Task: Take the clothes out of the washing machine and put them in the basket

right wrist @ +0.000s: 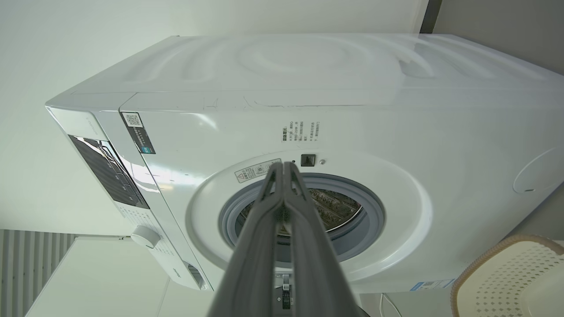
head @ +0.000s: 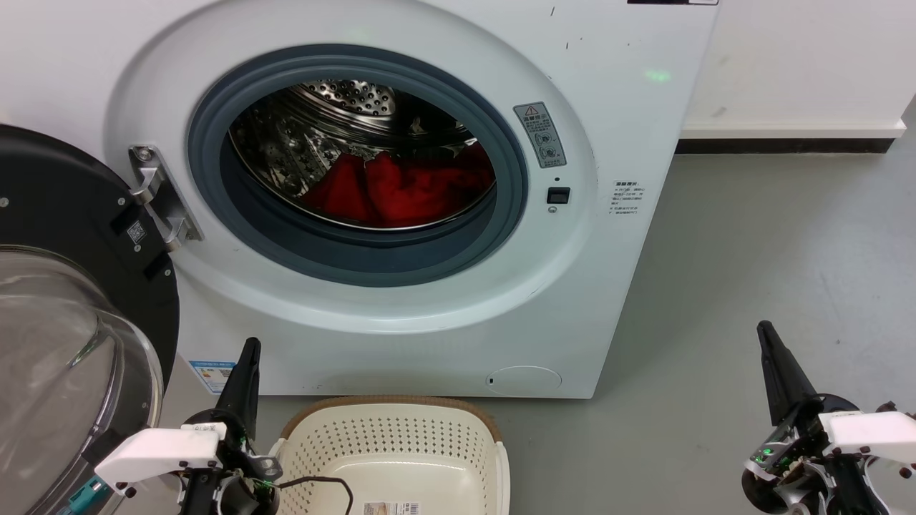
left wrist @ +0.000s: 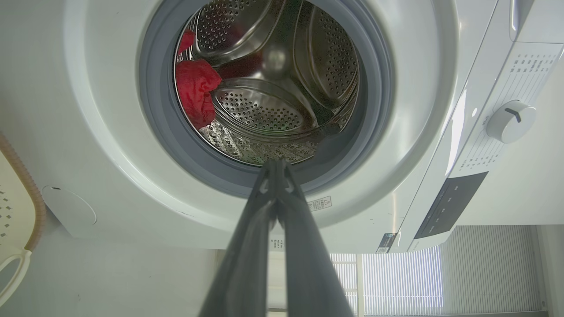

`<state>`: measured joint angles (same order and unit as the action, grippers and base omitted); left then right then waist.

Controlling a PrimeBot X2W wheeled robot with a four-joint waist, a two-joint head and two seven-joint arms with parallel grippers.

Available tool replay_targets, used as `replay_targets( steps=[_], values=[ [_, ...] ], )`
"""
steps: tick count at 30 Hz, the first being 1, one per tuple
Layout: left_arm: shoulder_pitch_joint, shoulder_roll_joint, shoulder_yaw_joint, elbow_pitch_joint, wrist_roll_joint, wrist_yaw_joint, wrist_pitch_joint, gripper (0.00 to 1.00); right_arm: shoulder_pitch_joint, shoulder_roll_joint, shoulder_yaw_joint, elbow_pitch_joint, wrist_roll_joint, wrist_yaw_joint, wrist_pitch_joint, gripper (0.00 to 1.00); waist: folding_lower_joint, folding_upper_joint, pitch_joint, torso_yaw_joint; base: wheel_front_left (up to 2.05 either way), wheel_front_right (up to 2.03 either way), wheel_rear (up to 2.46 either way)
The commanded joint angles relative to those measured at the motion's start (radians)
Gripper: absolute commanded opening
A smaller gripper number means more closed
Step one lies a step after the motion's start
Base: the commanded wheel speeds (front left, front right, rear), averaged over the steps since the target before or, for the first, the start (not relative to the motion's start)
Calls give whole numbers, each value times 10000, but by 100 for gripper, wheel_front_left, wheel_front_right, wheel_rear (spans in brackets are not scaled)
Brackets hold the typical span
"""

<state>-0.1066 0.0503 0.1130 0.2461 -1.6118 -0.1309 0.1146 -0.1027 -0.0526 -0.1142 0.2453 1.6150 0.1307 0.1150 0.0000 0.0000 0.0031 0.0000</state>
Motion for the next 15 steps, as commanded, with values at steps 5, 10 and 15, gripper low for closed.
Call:
replay_targets(
  steps=[5, 10, 15],
  values=[
    [-60, -2, 26, -3, -25, -23, 19, 0, -128, 36, 4, 15, -45, 0, 5, 0, 0, 0, 0, 0, 0, 0, 0],
    [3, -2, -5, 13, 1, 2, -11, 100, 7, 0, 3, 12, 1, 0, -11, 100, 0, 0, 1, 0, 0, 0, 0],
    [190, -16, -62, 98, 84, 4, -161, 100, 190, 6, 72, 184, -36, 0, -156, 100, 0, 0, 4, 0, 0, 0, 0]
  ],
)
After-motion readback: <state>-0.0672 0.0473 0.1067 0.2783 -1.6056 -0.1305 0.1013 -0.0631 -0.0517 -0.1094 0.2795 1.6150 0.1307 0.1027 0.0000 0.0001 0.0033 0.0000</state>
